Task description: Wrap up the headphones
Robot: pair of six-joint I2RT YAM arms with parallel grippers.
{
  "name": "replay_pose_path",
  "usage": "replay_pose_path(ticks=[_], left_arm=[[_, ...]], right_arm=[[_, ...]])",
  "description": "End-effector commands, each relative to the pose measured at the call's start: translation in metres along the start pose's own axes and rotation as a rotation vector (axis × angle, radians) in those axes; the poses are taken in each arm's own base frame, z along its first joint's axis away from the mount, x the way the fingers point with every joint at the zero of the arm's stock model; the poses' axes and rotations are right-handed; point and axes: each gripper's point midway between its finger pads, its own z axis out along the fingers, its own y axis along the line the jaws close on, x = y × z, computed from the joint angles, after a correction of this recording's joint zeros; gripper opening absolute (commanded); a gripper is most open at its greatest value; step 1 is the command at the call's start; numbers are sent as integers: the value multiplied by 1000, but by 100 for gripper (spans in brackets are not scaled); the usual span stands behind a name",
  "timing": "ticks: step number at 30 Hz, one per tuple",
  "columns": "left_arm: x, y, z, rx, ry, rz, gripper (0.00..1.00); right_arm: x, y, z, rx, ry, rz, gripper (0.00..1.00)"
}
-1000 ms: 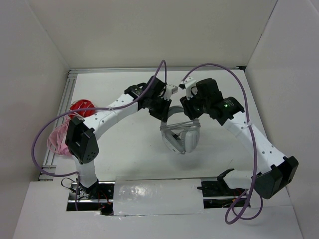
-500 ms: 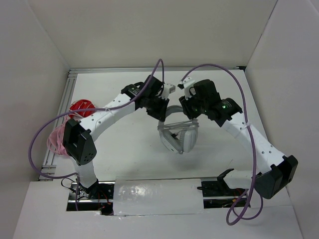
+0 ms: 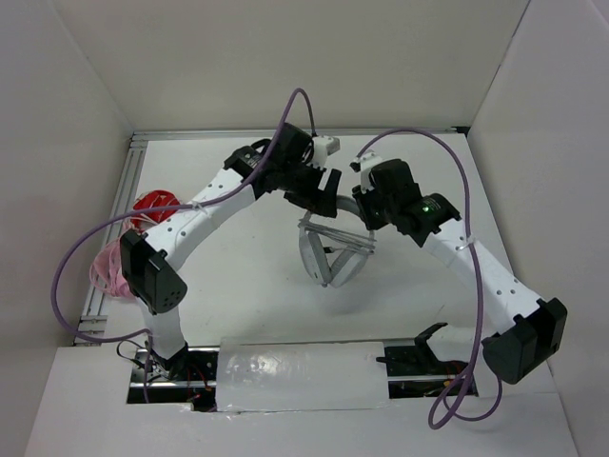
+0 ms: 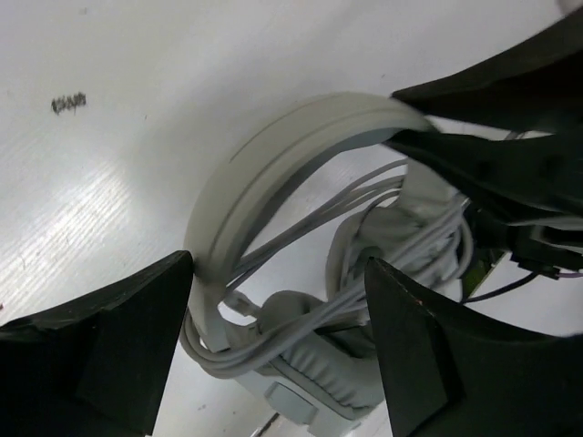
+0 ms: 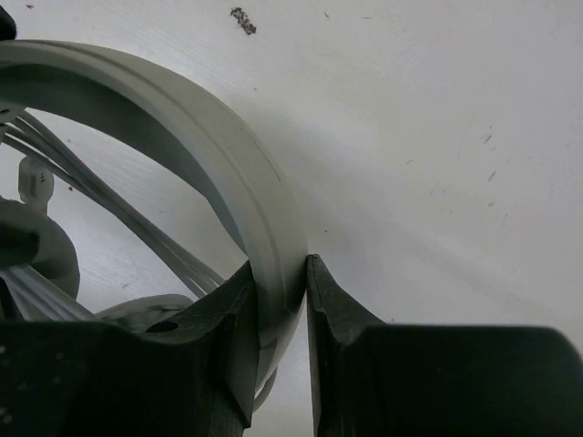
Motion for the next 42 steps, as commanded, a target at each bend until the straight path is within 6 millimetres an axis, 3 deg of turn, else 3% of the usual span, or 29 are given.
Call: replay_pose_path(ticks=[1, 4, 10, 14, 17, 19, 20, 21, 23, 24, 25, 26, 27, 28, 29, 31, 33, 34, 35, 37, 38, 39, 40, 42], left_arm=[[-36, -37, -19, 126, -116, 27, 89], [-46, -40, -26, 119, -142, 31, 99], [-55, -36, -33, 117, -163, 3, 99], [-69, -10, -50, 88, -200, -76, 99], [-72, 11, -66, 52, -227, -133, 99], [-71, 15, -87, 47, -261, -159, 99], [-62, 30, -84, 25, -248, -192, 99], [-61, 29, -102, 18, -283, -208, 99], [-37, 49, -101, -30, -270, -268, 99], [-34, 50, -123, -45, -324, -285, 99], [-15, 61, -115, -62, -300, -323, 99], [-9, 55, -134, -51, -345, -336, 99], [-2, 57, -139, -54, -361, -350, 99], [18, 67, -134, -72, -340, -388, 99], [21, 62, -149, -61, -391, -378, 99], [36, 65, -155, -65, -398, -410, 99], [43, 61, -169, -71, -433, -414, 99], [44, 59, -173, -71, -441, -421, 100], [47, 55, -178, -65, -448, -440, 99], [50, 50, -182, -48, -452, -455, 99], [53, 49, -182, -46, -448, -462, 99], [57, 50, -180, -45, -437, -467, 99], [62, 52, -179, -58, -433, -472, 99], [65, 55, -178, -73, -426, -482, 99]], right_arm=[[-29, 1, -2, -22, -121, 75, 0], [-31, -4, -3, -24, -137, 96, 0], [-29, -14, -1, -65, -127, 173, 0], [-24, -32, 5, -44, -88, 222, 0], [-20, -57, 8, -4, -72, 307, 0], [-18, -88, 9, 60, -61, 388, 0], [-15, -101, 14, 88, -43, 441, 0], [-9, -126, 13, 152, -41, 508, 0], [-10, -144, 18, 186, -32, 594, 0], [-6, -176, 12, 260, -57, 696, 0], [-2, -189, 12, 289, -60, 748, 0], [1, -202, 17, 321, -57, 792, 0], [0, -216, 16, 360, -73, 836, 0], [10, -235, 20, 397, -65, 923, 0], [11, -245, 21, 415, -73, 968, 0], [13, -273, 17, 483, -108, 1103, 0], [13, -291, 27, 500, -126, 1195, 0], [25, -303, 36, 526, -112, 1266, 0], [19, -313, 37, 533, -136, 1294, 0], [35, -330, 53, 579, -105, 1432, 0], [21, -343, 50, 583, -148, 1457, 0], [21, -349, 54, 582, -153, 1503, 0], [33, -360, 72, 601, -107, 1560, 0], [18, -370, 68, 604, -151, 1608, 0]])
